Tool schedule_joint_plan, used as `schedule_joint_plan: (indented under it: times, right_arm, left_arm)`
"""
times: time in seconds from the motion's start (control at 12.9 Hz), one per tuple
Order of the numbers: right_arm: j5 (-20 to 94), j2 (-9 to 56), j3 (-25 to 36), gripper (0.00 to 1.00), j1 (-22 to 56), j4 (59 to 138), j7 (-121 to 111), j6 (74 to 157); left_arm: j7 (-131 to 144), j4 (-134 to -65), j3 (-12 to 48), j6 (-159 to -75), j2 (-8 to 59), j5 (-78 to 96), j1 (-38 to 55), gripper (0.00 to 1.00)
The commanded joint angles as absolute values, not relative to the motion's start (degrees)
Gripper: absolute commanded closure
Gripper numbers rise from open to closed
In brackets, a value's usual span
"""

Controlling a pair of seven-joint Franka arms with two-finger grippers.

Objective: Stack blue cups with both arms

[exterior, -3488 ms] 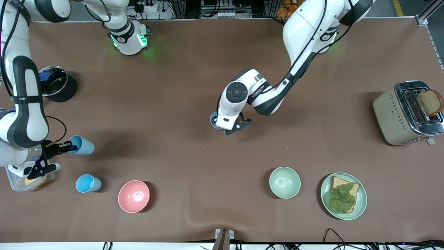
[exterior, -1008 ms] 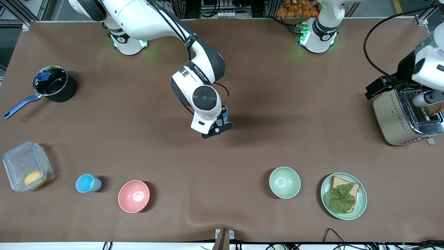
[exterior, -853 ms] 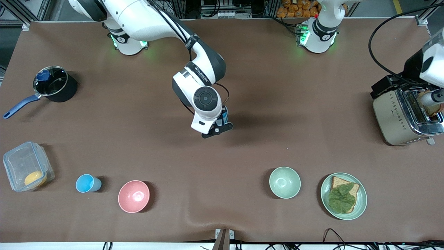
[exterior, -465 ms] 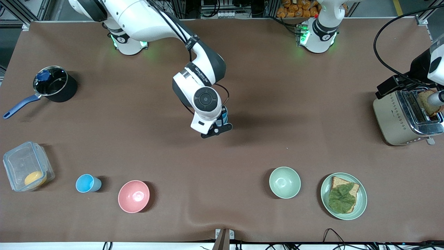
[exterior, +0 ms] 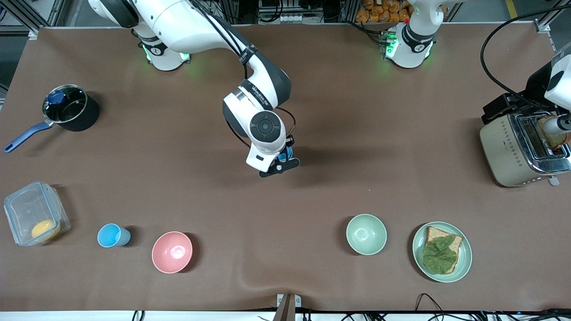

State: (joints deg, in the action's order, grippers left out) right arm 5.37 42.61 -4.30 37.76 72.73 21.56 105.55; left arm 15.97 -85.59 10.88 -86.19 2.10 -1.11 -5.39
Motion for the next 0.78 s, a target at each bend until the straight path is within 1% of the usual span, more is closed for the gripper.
schedule_joint_plan:
  times: [0.0, 0.16, 0.31, 0.54, 0.7]
  right_arm:
    - [5.10, 39.92, -3.78, 0.00, 37.45, 72.34, 22.50, 105.38]
    - [5.18, 37.28, -3.52, 0.00, 35.78, 72.33, 22.59, 105.29]
    - [5.62, 34.47, -3.60, 0.00, 31.49, 72.42, 21.63, 103.64]
    - [5.63, 30.60, -3.52, 0.00, 22.79, 73.03, 10.60, 98.71]
    - [5.62, 27.79, -3.69, 0.00, 15.07, 75.13, 1.97, 96.86]
  left_arm:
    - [14.59, -86.75, 11.16, -85.52, 0.09, -0.44, -5.89, 0.00]
    - [14.59, -86.84, 11.07, -85.52, 0.09, -0.44, -5.98, 0.00]
    - [14.59, -86.84, 11.16, -85.52, 0.09, -0.44, -5.89, 0.00]
    - [14.59, -86.92, 11.16, -85.43, 0.00, -0.44, -5.89, 0.00]
    - [14.59, -87.10, 11.16, -85.43, 0.00, -0.44, -5.89, 0.00]
